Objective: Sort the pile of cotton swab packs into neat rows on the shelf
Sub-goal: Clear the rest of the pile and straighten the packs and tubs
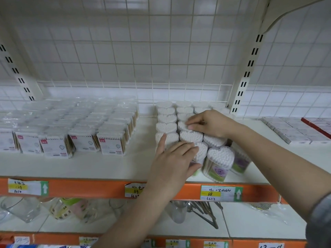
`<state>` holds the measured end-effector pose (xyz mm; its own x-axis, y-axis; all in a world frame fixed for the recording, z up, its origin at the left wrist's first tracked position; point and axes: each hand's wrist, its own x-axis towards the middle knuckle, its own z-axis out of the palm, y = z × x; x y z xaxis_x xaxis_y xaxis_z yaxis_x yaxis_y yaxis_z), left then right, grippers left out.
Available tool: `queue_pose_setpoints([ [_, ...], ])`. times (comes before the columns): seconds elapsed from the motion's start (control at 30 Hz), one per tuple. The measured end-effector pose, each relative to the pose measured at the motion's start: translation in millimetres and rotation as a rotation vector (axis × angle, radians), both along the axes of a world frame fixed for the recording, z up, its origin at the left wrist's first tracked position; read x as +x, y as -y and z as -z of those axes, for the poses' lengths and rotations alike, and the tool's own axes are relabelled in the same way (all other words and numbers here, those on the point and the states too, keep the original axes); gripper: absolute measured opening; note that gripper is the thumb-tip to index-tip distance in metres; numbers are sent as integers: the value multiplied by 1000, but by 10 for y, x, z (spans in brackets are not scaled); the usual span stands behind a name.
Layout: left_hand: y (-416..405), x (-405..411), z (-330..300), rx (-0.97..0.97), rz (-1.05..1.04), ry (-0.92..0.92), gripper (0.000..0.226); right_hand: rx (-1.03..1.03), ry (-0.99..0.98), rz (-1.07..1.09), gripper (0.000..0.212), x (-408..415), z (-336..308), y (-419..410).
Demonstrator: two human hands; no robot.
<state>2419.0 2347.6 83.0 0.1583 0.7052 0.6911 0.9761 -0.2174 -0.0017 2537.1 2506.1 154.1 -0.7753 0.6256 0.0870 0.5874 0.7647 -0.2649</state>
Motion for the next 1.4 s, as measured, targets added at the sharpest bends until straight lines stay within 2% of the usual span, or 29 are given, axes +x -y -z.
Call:
queue_pose_setpoints([
  [0.2, 25, 26, -28, -27, -1, 50, 44, -21, -92, 41, 39, 39, 63, -3],
  [0.4, 40, 89, -44, -26, -41, 48, 43, -2, -76, 9, 34, 39, 38, -16],
  [0.53, 50, 80, -2, -23, -50, 61, 44, 0, -180, -52, 25, 129, -53, 44],
  [0.73, 95, 122, 46, -16, -169, 98, 49, -120, -117, -147, 26, 226, -22, 73],
  [0.93, 55, 38, 15, -26, -65, 104, 40, -177, -150, -162, 23, 223, 14, 57],
  [1.13, 71, 51, 48, -22, -31, 139, 52, -134, -180, -62, 27, 365, -108, 13],
  [1.27, 54, 239, 4, 98, 27, 62, 50, -101, -137, 30, 24, 587, -220, -72],
  [1.4, 2, 514, 0, 125, 65, 2, 47, -193, -70, 33, 27, 702, -230, -20],
])
